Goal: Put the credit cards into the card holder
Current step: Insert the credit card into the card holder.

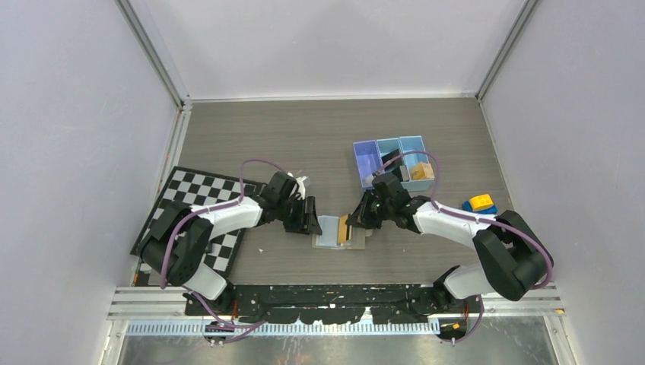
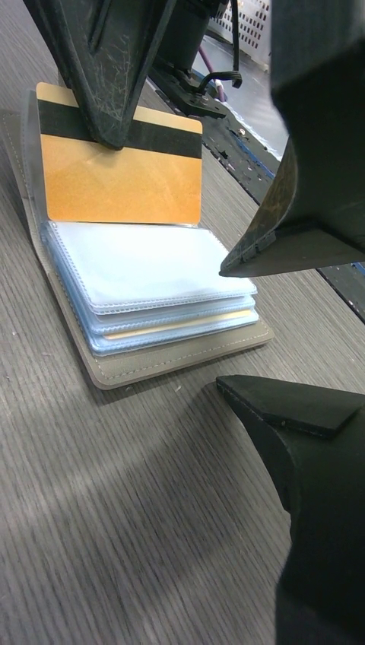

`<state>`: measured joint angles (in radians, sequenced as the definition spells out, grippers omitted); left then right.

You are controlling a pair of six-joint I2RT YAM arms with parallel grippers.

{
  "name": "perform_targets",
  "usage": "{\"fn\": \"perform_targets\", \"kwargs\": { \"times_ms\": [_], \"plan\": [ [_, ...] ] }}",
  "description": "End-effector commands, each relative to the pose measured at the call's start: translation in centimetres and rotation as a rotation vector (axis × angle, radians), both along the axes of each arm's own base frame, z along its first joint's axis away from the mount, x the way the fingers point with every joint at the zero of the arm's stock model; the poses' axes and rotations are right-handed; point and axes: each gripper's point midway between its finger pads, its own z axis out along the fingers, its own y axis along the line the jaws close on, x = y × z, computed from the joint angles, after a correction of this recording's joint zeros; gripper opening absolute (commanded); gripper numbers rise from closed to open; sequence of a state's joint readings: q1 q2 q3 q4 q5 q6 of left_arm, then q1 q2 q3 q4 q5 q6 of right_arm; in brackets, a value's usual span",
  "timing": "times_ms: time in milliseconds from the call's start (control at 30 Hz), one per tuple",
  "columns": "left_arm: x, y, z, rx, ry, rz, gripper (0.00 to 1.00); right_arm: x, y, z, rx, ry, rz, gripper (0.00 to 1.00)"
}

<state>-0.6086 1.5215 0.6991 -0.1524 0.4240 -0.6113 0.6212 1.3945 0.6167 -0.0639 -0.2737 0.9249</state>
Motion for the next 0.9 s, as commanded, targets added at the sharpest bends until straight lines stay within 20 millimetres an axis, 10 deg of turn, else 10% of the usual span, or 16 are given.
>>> {"fn": "perform_targets", "kwargs": {
  "times_ms": [0, 867],
  "plan": [
    [0.5, -0.1, 0.2, 0.015, -0.026, -0.017, 0.52, 0.6, 0.8, 1.4, 0.045, -0.049, 0.002, 0.0],
    [0.9, 1.5, -2.3, 0.15, -0.035, -0.014, 0.36, -0.1, 0.0, 0.4, -0.03, -0.04, 0.057, 0.0]
  ]
}}
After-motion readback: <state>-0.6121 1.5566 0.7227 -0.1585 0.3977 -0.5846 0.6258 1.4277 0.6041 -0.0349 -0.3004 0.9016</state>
